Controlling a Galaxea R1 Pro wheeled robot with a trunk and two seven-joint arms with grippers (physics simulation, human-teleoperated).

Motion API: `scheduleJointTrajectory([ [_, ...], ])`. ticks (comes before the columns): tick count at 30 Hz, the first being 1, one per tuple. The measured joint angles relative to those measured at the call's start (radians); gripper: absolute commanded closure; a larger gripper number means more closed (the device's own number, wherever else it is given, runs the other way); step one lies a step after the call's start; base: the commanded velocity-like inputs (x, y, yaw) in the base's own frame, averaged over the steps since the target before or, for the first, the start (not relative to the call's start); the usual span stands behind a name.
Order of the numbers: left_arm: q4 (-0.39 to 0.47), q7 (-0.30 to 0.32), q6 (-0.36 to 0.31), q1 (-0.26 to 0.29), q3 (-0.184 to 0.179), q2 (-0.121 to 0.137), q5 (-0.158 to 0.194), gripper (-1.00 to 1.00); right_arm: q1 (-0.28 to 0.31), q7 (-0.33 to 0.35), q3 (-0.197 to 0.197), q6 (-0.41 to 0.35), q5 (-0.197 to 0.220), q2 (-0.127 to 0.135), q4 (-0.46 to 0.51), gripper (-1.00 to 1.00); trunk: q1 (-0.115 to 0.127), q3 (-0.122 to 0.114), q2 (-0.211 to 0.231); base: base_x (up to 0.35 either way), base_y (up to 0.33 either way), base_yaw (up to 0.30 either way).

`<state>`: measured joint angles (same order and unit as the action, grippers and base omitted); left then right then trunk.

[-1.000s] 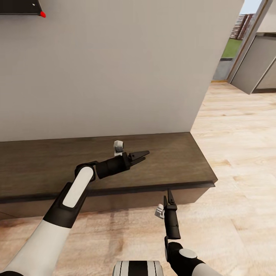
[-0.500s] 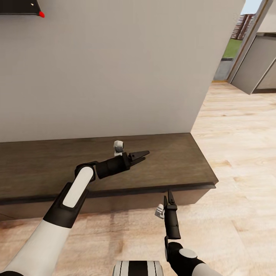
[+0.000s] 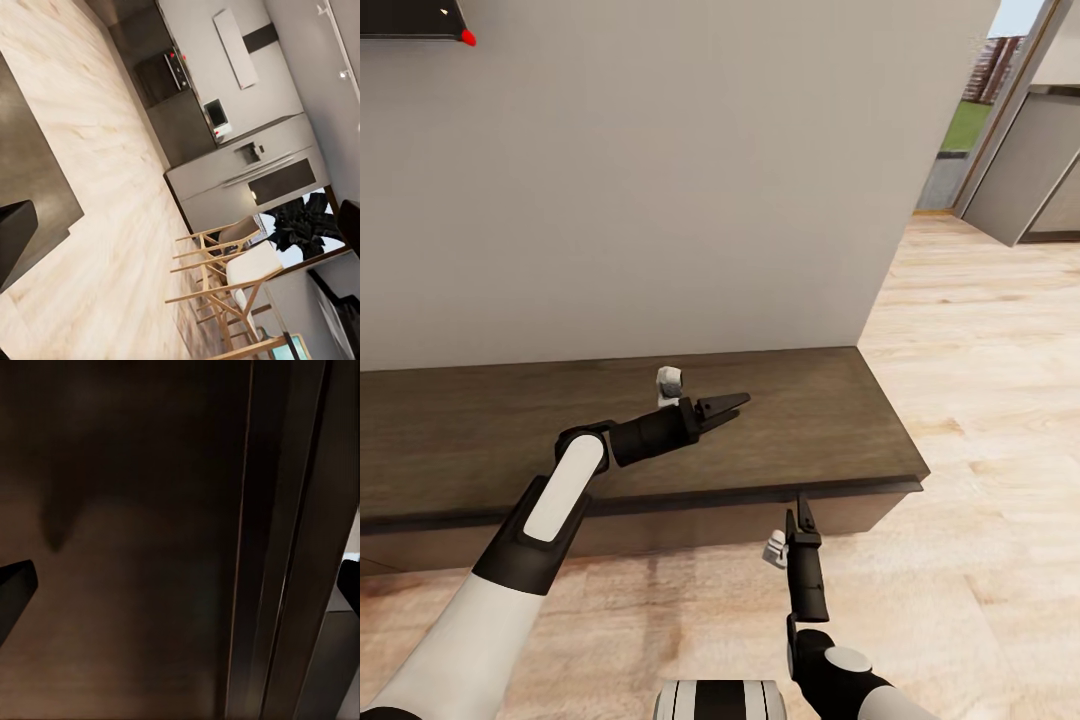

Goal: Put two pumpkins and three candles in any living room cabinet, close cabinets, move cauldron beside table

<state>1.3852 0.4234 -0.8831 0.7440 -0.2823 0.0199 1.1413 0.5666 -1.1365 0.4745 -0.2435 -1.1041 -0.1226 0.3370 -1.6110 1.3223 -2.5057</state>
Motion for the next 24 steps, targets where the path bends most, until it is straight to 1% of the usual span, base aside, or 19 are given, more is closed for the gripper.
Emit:
scheduleJointTrajectory([
  [8, 0.0, 0.0, 0.0, 0.0, 0.0, 0.0, 0.0, -1.0, 0.0, 0.0, -0.003, 0.0, 0.003, -0.001, 0.023, -1.0, 0.0, 0.0, 0.0, 0.0, 0.0, 0.0],
  [9, 0.0, 0.0, 0.001, 0.0, 0.0, -0.001, 0.0, -1.0, 0.0, 0.0, -0.003, 0.0, 0.003, -0.001, 0.024, 1.0, 0.0, 0.0, 0.0, 0.0, 0.0, 0.0],
  [13, 0.0, 0.0, 0.001, 0.0, 0.0, 0.0, 0.0, -1.0, 0.0, -0.004, -0.004, -0.004, -0.001, 0.0, 0.026, 1.0, 0.0, 0.0, 0.0, 0.0, 0.0, 0.0],
  [15, 0.0, 0.0, 0.001, 0.0, 0.0, -0.001, 0.0, -1.0, 0.001, -0.035, -0.004, -0.008, -0.003, 0.0, 0.026, 1.0, 0.0, 0.0, 0.0, 0.0, 0.0, 0.0],
  [24, -0.001, 0.0, 0.001, 0.0, 0.0, 0.0, 0.001, -1.0, 0.0, -0.024, -0.005, -0.009, -0.004, 0.0, 0.029, 1.0, 0.0, 0.0, 0.0, 0.0, 0.0, 0.0],
])
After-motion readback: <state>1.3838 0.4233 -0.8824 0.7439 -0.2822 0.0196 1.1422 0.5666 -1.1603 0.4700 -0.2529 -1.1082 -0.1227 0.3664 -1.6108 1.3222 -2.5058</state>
